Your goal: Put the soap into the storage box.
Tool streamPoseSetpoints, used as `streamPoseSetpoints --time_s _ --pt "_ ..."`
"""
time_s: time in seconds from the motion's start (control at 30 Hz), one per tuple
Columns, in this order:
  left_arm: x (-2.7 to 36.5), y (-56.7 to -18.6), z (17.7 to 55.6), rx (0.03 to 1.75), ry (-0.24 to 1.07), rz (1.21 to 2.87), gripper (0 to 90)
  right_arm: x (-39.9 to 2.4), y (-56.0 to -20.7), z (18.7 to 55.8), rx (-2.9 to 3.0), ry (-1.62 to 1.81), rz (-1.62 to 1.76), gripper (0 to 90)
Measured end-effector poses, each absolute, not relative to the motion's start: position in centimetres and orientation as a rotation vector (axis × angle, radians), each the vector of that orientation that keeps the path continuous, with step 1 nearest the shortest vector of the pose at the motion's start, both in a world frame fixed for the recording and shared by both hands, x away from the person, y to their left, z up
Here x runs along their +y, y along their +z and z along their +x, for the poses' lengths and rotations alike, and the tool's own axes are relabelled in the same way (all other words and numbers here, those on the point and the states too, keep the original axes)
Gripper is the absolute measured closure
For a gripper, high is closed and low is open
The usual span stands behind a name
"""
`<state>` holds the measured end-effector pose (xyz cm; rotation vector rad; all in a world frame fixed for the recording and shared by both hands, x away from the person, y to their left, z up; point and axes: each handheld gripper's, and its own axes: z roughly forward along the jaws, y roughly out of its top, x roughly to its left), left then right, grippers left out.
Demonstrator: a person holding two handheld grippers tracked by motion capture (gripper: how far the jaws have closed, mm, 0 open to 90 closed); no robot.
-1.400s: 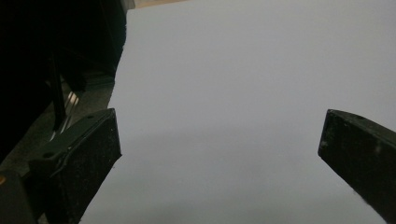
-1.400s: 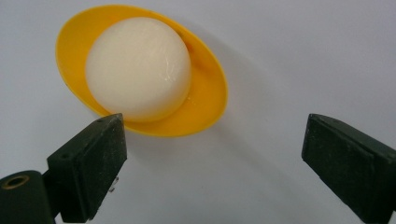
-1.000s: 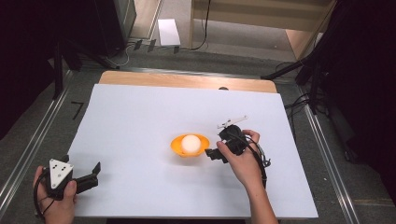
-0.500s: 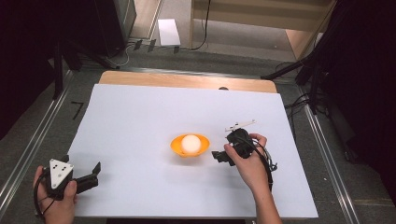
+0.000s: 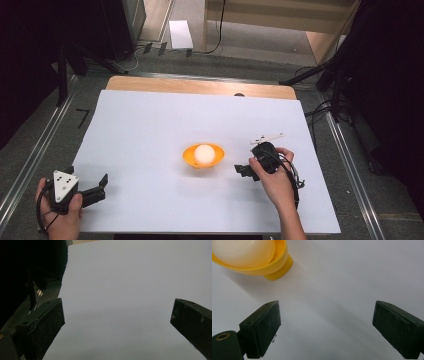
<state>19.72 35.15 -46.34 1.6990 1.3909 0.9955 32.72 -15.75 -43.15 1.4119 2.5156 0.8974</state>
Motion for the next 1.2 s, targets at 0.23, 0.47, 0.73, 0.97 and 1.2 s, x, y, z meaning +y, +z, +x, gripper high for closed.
streamPoseSetpoints --time_s 0.23,0.47,0.73,0.97,1.2 --pt "35.1 -46.3 19.7 1.391 0.998 1.701 0.0 -17.2 -43.9 32.3 2.495 0.9 1.442 8.3" --pt "35.1 -46.3 19.7 1.391 1.0 1.704 0.0 -19.2 -44.6 31.7 2.457 0.916 1.477 8.4" --pt "35.1 -46.4 19.7 1.392 1.002 1.7 0.0 -21.2 -45.5 30.9 2.423 0.933 1.517 8.4" --pt "35.1 -46.4 19.7 1.391 1.003 1.703 0.0 -22.6 -46.2 30.3 2.401 0.934 1.546 10.4" --pt "35.1 -46.4 19.7 1.392 1.003 1.699 0.0 -24.0 -46.9 29.7 2.368 0.951 1.568 11.2"
